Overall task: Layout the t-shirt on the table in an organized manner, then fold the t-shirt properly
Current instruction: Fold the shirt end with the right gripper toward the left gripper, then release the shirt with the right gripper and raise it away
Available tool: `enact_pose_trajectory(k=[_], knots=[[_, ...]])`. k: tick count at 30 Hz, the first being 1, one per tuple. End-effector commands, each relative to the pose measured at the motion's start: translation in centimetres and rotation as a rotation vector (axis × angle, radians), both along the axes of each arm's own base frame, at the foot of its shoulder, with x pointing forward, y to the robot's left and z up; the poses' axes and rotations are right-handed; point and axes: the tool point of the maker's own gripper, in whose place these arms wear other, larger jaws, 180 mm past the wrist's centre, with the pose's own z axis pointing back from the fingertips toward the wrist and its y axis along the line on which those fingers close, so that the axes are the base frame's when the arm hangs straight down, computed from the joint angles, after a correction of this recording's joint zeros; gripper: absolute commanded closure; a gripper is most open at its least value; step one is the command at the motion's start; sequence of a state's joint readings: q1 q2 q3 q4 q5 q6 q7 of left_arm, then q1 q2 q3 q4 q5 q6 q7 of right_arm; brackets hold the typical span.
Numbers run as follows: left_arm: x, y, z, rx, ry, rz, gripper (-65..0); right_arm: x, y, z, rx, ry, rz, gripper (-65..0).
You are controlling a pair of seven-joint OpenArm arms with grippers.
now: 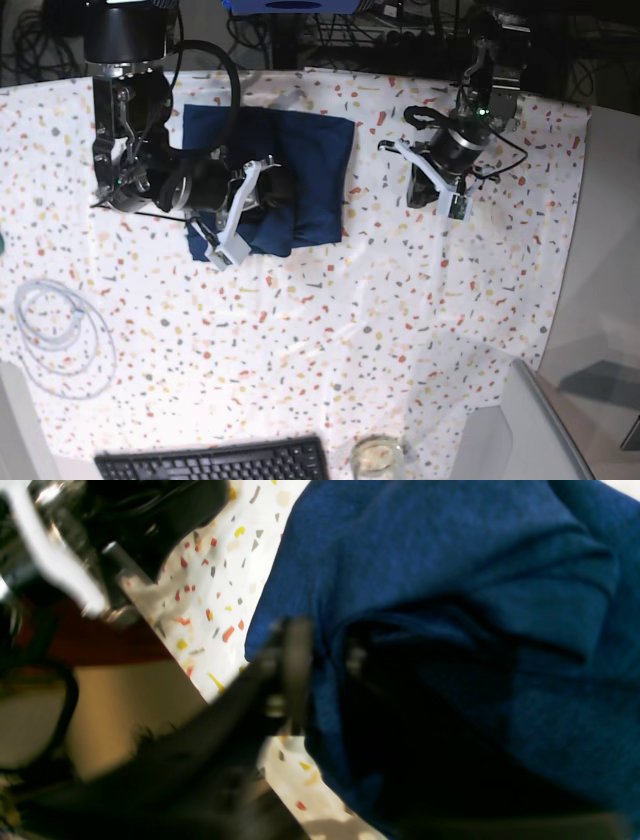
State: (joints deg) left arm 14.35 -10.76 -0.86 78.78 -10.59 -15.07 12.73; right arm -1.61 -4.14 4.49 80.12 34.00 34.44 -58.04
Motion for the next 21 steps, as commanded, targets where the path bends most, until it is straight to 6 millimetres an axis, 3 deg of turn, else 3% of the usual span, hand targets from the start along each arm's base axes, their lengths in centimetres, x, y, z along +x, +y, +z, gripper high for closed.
enact_pose_trajectory(k=[1,3,5,8,13,18,21], knots=[[0.2,1.0,1.4,0.012,-0.046,0.004,0.0,1.3,0.3,1.1,0.026,-0.033,-0.023,-19.2],[-1.2,2.6,2.0,0.032,-0.049,0.026,0.0,1.3,0.3,1.1,0.024,-0.023,-0.035,-29.9],[-2.4,4.1,2.7,0.052,-0.052,0.057,0.0,1.3,0.3,1.1,0.024,-0.023,-0.035,-36.3],[-3.6,6.9,3.8,0.089,-0.065,0.119,0.0,1.1,0.8,1.1,0.025,-0.025,-0.017,-36.9],[-5.1,11.8,5.8,0.16,-0.091,0.226,0.0,-0.1,4.0,1.7,0.018,-0.049,0.123,-36.9],[-5.8,14.7,6.4,0.199,-0.096,0.294,0.0,-1.5,6.4,2.0,0.023,-0.059,0.219,-36.9],[-6.0,15.5,6.6,0.209,-0.096,0.311,0.0,-1.5,7.7,2.6,0.017,-0.087,0.28,-36.9]])
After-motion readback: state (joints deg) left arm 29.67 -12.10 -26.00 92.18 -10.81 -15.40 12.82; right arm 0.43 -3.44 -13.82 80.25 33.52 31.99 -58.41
